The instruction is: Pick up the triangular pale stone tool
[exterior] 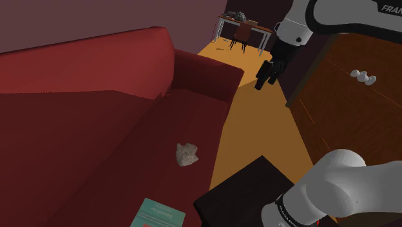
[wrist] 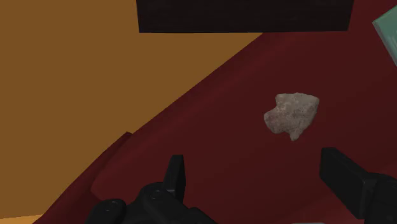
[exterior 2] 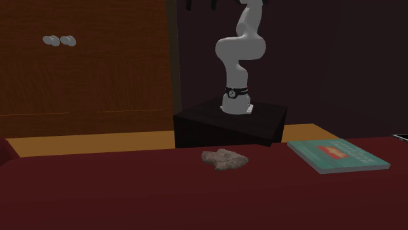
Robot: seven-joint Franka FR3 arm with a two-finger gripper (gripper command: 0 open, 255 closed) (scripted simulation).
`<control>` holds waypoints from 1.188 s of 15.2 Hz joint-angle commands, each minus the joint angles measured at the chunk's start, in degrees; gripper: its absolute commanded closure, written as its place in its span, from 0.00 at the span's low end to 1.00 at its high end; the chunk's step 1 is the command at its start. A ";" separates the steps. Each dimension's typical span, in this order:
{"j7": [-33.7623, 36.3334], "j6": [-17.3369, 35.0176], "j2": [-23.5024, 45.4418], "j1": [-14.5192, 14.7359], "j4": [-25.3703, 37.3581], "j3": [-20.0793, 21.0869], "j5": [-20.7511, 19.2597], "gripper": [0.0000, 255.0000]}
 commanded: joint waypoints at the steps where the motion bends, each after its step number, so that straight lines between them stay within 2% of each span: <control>1: 0.00 0.00 0.00 0.00 0.00 0.00 0.00 0.00; 10: 22.66 16.37 2.81 -3.54 -13.80 7.99 5.95 0.00; 18: 43.05 33.65 14.13 -6.70 -19.46 16.22 10.23 0.00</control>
